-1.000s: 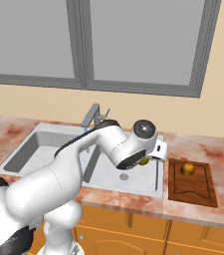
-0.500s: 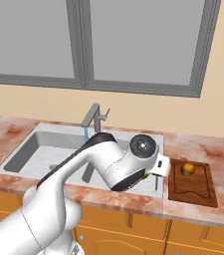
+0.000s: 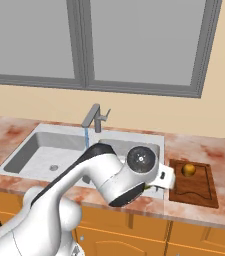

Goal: Pick the mango, orange from the sink and place them on the cutting board to airdry. Then turn off the sink faucet.

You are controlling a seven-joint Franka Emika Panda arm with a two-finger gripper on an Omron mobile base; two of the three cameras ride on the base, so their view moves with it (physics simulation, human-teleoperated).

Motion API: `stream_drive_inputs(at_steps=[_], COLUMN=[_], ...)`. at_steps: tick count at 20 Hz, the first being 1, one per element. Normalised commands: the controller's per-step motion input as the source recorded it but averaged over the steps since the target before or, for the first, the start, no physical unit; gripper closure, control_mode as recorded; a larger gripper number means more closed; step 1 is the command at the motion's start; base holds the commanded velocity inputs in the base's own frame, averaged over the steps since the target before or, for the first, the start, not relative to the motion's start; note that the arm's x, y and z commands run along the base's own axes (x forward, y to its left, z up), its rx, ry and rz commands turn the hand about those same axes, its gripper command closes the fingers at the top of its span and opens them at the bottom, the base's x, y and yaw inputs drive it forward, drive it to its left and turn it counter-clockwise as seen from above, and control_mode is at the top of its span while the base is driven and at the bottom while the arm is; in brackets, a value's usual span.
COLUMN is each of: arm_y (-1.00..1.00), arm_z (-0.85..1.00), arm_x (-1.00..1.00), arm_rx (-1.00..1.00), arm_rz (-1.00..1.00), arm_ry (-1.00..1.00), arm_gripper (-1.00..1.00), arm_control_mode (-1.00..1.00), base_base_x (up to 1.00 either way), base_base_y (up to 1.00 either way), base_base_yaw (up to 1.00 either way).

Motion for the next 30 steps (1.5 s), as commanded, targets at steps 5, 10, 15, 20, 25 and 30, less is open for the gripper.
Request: stream_drive_inputs(at_steps=[5,10,15,20,25,30], arm_y=[-0.34,-0.37,-0.37,-0.25,-0.23,-0.1], arm_z=[0.33,0.17,0.01,-0.07,-0.02,-0.04], arm_x=[0.04,0.03,0.0,0.0,0.04,0.21], arm_rx=[-0.04,-0.02,-0.01,0.0,-0.02,-0.02], arm_rz=[-0.1,-0.12,-0.07,-0.01,0.0,0.0], arm_ry=[0.1,0.14,0.04,0.0,-0.01,0.0], arm_gripper=[1.0,1.0,1.0,1.0,1.0,1.0], arm_control_mode=[-1.0,-1.0,-1.0,-1.0,-1.0,-1.0], base_base_x=[0.0,0.0,0.0,0.0,0.0,0.0], base_base_y=[0.0,0.0,0.0,0.0,0.0,0.0], base_base_yaw=[0.0,0.0,0.0,0.0,0.0,0.0])
